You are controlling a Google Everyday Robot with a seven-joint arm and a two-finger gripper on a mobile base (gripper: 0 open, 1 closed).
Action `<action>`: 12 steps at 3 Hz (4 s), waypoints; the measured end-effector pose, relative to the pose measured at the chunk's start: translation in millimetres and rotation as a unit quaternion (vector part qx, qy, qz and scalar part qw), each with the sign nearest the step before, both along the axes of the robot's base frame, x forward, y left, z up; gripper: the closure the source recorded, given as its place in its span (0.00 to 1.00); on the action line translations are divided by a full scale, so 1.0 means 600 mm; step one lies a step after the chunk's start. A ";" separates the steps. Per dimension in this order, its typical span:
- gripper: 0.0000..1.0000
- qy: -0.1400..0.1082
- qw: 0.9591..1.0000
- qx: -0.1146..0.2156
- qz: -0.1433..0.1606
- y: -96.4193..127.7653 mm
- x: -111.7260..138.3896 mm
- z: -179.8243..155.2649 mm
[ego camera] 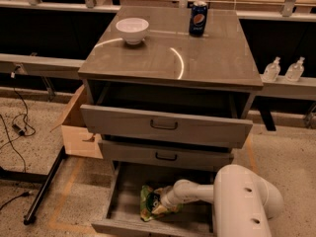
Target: Pick green rice chip bag from bottom drawer and place on counter
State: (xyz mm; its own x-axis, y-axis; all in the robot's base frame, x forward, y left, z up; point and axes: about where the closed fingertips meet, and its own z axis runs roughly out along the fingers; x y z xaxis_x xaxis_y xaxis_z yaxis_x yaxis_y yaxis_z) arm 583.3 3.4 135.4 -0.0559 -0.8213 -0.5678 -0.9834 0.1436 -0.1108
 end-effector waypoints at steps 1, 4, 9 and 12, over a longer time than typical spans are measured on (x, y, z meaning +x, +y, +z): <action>0.86 -0.001 1.000 0.003 -0.009 -0.008 -0.005 0.014; 1.00 -0.063 0.995 0.051 -0.054 -0.142 -0.080 0.236; 1.00 -0.105 0.974 0.173 -0.104 -0.289 -0.142 0.598; 1.00 -0.144 0.950 0.265 -0.077 -0.375 -0.155 0.928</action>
Offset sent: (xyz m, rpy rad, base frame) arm -0.0238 -0.0535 0.0884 0.0822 -0.0775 -0.0975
